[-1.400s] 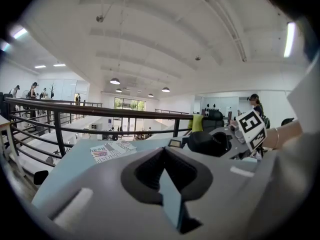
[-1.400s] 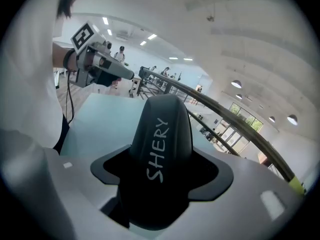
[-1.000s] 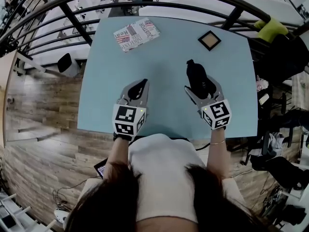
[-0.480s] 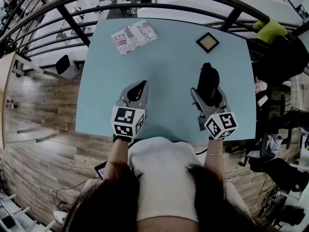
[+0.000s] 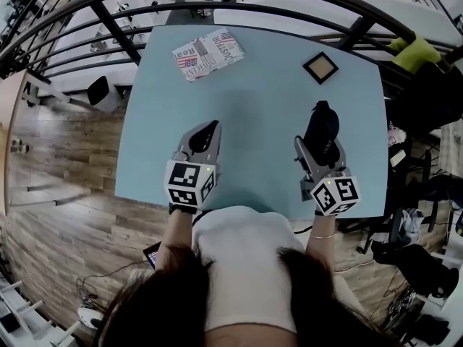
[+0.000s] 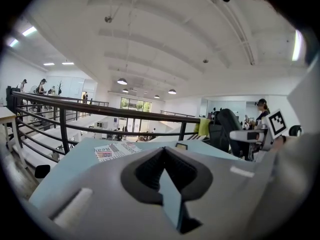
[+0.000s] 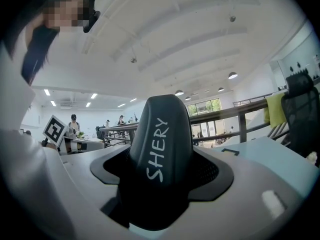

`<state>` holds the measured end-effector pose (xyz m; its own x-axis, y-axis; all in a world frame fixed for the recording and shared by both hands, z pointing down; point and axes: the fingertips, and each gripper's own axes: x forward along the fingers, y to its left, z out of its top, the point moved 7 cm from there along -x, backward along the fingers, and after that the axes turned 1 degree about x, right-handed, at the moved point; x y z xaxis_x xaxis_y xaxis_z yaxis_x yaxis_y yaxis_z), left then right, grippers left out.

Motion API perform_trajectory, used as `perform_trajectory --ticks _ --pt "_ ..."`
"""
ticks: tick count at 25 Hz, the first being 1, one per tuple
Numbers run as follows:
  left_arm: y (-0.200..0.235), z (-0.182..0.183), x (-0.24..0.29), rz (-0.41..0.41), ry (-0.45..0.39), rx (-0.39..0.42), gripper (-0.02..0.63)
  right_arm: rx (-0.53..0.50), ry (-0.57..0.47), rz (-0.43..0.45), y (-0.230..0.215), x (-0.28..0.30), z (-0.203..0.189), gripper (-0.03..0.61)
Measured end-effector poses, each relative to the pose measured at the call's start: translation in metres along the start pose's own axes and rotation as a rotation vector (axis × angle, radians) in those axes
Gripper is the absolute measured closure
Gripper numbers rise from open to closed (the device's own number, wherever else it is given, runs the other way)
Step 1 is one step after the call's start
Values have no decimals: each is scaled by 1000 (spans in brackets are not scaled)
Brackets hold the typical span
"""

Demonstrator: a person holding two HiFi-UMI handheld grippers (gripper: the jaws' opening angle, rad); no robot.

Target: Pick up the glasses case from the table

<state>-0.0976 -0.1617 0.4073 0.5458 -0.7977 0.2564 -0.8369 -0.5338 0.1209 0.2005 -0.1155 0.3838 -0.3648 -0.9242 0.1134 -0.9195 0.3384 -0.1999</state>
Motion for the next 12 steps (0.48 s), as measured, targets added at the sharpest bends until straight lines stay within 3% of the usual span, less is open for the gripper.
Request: perform_trajectory --ticks 12 --pt "3 4 10 -3 7 1 557 0 2 10 -2 11 4 227"
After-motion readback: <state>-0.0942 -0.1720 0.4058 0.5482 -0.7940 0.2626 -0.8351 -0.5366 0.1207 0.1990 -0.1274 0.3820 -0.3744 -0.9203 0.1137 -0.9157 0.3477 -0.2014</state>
